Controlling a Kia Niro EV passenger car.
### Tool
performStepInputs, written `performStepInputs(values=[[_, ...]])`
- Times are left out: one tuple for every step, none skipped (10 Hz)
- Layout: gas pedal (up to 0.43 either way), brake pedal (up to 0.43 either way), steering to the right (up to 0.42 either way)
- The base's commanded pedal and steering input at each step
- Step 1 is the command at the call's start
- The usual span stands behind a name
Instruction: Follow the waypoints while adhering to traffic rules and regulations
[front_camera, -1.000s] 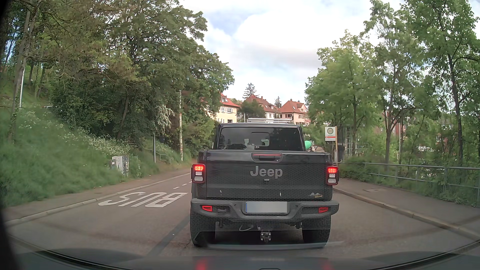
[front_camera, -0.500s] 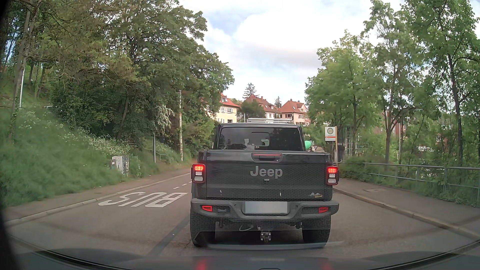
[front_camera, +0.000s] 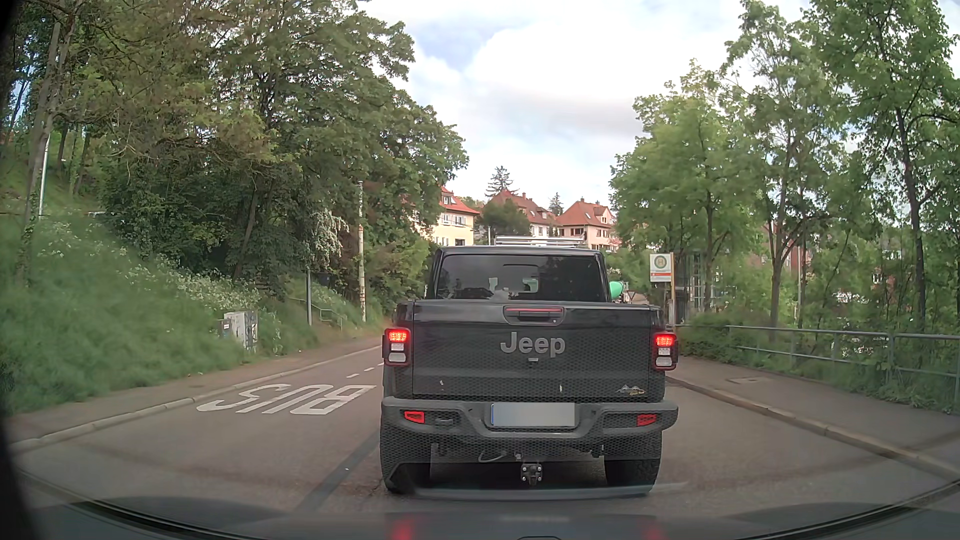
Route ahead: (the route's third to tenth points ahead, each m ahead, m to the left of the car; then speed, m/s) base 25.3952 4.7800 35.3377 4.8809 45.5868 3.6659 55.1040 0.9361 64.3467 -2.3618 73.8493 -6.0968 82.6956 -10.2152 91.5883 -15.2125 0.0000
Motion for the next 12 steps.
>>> performStepInputs(values=[[0.000,0.000,0.000],[0.000,0.000,0.000],[0.000,0.000,0.000],[0.000,0.000,0.000],[0.000,0.000,0.000],[0.000,0.000,0.000],[0.000,0.000,-0.001],[0.000,0.000,-0.001],[0.000,0.000,-0.001],[0.000,0.000,-0.001],[0.000,0.000,-0.001],[0.000,0.000,-0.001]])
